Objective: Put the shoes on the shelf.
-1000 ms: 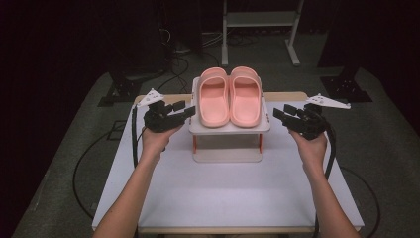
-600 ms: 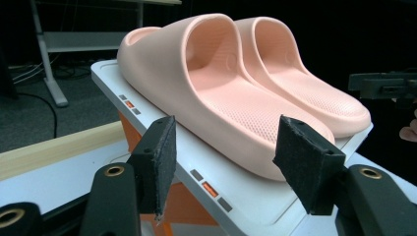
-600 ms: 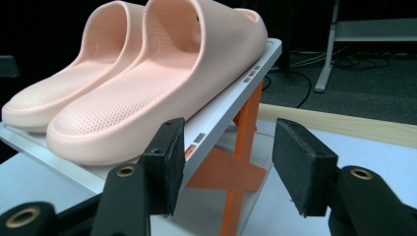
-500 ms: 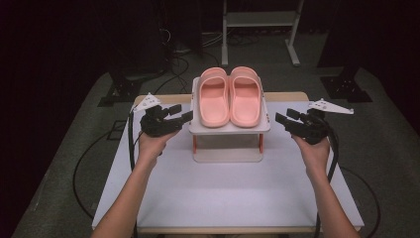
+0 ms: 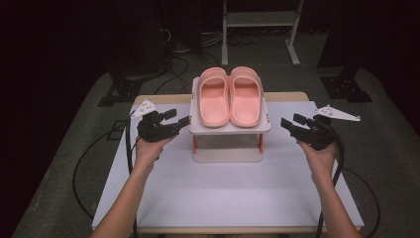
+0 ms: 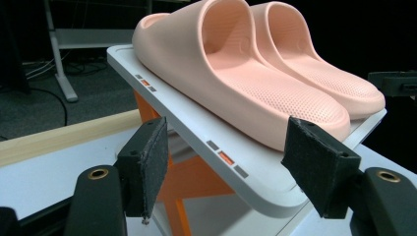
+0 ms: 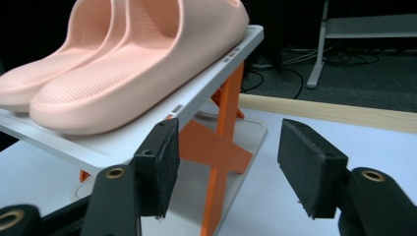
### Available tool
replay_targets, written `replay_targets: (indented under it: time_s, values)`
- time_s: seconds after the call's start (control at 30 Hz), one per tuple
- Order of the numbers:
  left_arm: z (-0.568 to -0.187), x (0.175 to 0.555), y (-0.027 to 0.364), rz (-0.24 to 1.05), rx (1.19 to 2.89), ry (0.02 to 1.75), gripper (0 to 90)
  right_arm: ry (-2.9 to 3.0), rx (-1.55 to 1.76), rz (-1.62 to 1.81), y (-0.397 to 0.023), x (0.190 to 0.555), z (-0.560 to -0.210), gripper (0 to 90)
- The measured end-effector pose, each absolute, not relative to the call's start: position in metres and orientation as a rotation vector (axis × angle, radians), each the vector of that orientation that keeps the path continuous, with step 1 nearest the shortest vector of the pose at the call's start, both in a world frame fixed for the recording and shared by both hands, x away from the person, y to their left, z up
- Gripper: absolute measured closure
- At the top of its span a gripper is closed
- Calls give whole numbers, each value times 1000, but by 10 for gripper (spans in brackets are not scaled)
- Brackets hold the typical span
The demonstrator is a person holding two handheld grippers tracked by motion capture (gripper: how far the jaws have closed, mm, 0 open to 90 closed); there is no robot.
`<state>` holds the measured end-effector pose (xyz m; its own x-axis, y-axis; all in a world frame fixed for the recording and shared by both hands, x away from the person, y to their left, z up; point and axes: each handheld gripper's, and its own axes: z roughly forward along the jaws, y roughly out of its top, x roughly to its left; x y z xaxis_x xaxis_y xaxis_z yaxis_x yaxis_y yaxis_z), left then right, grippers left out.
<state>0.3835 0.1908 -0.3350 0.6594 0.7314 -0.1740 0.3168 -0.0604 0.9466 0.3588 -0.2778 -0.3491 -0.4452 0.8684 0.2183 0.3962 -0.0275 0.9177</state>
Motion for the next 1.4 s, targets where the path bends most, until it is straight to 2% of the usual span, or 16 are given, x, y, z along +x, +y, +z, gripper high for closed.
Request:
replay_targets:
  time_s: [0.6,1.07,1.4]
  values:
    - [-351,371,203,442,1631,881,197,1835,1328,1486,-293,346,-366,350]
    - [-361,361,198,429,1661,854,164,1851,1328,1483,-299,334,-379,319]
    - [-368,339,200,444,1654,830,114,1856,1307,1473,-302,318,-387,295]
